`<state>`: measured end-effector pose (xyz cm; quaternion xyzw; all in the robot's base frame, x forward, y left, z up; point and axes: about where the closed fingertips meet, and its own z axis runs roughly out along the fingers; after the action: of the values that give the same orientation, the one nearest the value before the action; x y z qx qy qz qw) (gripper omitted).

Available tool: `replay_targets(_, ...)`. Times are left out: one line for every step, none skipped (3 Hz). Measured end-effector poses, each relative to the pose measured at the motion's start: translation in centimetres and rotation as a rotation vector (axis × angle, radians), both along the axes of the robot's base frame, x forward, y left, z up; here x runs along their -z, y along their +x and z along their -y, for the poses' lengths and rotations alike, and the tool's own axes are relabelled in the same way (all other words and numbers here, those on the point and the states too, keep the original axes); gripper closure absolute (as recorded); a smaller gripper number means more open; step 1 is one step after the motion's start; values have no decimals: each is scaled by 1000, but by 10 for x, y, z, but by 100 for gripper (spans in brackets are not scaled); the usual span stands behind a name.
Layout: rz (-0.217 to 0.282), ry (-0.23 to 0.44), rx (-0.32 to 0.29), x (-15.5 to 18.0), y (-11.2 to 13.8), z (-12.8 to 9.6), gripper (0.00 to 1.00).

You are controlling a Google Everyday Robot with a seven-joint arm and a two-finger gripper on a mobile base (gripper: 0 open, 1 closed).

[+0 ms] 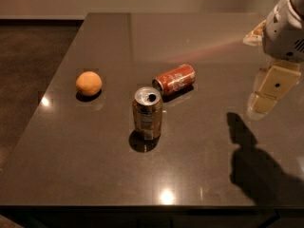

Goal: Place coke can upright

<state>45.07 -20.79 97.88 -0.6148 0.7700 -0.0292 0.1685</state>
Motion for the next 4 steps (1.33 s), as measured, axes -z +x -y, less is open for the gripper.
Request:
replay_targets(10,21,-57,3,26,-15,0)
replay_targets(6,41,-131,14,55,-35,0)
replay_targets(-7,58,-220,34,81,-57,0)
replay_targets(-19,54,-318,53,100,-82,0)
